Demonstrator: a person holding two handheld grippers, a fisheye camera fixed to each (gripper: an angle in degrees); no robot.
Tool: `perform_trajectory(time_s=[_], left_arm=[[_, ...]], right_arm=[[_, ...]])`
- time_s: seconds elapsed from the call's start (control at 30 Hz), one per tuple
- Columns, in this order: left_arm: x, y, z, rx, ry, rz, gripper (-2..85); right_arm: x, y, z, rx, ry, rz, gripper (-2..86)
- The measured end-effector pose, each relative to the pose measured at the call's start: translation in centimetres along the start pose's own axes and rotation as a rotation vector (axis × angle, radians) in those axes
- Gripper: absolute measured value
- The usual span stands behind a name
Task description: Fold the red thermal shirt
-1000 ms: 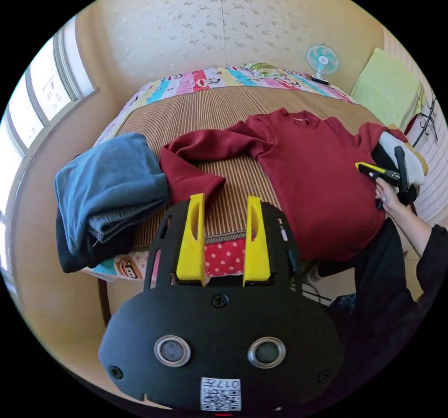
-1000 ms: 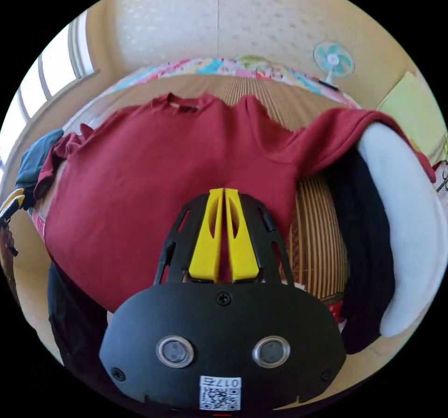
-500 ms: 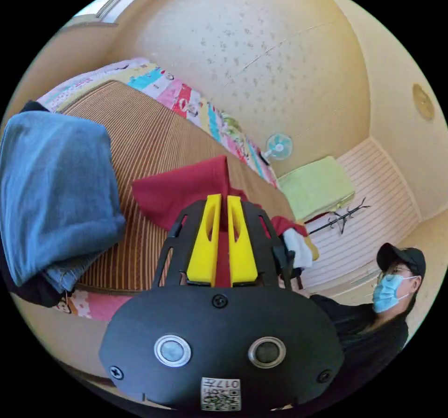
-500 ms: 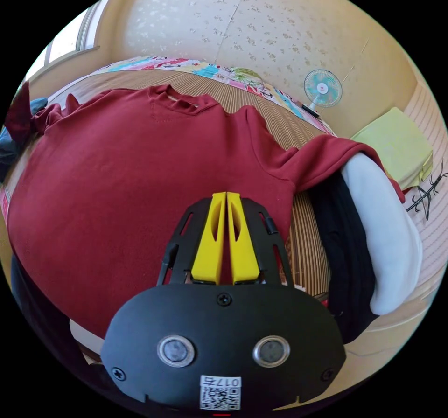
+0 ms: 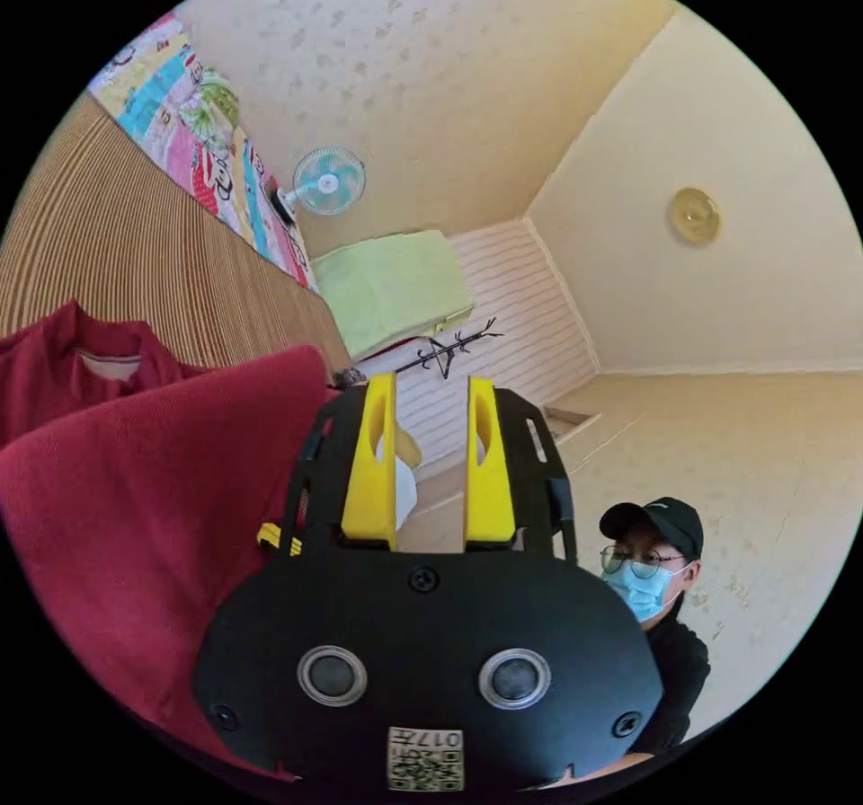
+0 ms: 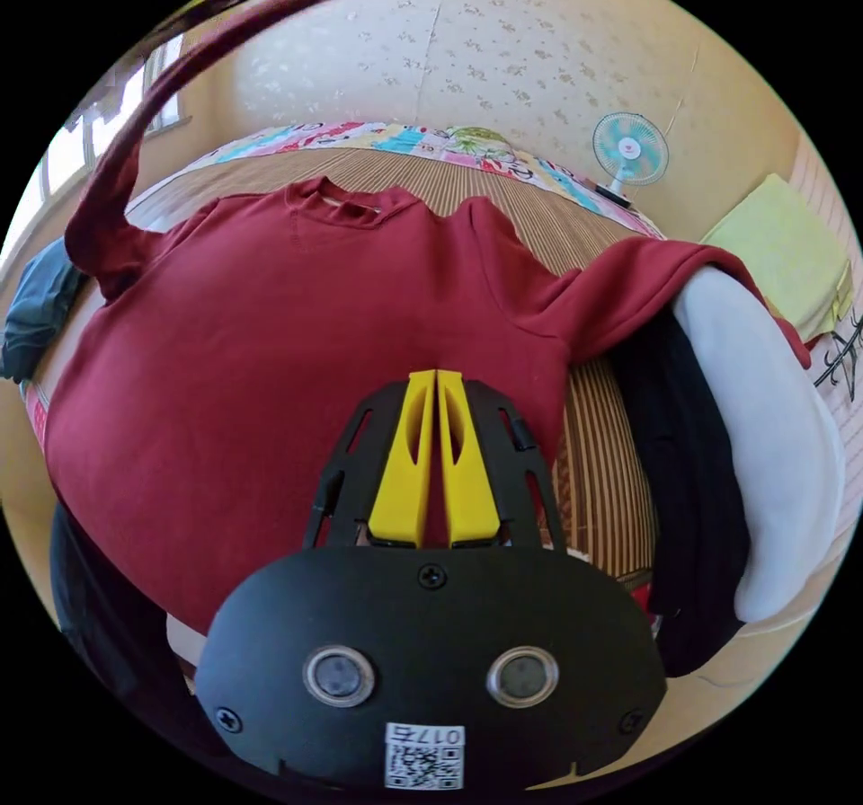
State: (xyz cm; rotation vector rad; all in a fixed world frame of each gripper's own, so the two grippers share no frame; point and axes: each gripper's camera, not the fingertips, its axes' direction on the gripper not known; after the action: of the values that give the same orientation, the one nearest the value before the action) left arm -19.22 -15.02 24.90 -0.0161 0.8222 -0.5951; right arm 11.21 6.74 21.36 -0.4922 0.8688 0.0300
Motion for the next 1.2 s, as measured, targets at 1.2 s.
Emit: perform_trajectory(time_s=[1.2], left_arm=[[-14.8, 29.2, -2.2, 0.002, -1.551, 0.230, 13.5]], right_arm=[[3.4, -7.9, -6.5, -0.022, -0.242, 0.090, 8.3]])
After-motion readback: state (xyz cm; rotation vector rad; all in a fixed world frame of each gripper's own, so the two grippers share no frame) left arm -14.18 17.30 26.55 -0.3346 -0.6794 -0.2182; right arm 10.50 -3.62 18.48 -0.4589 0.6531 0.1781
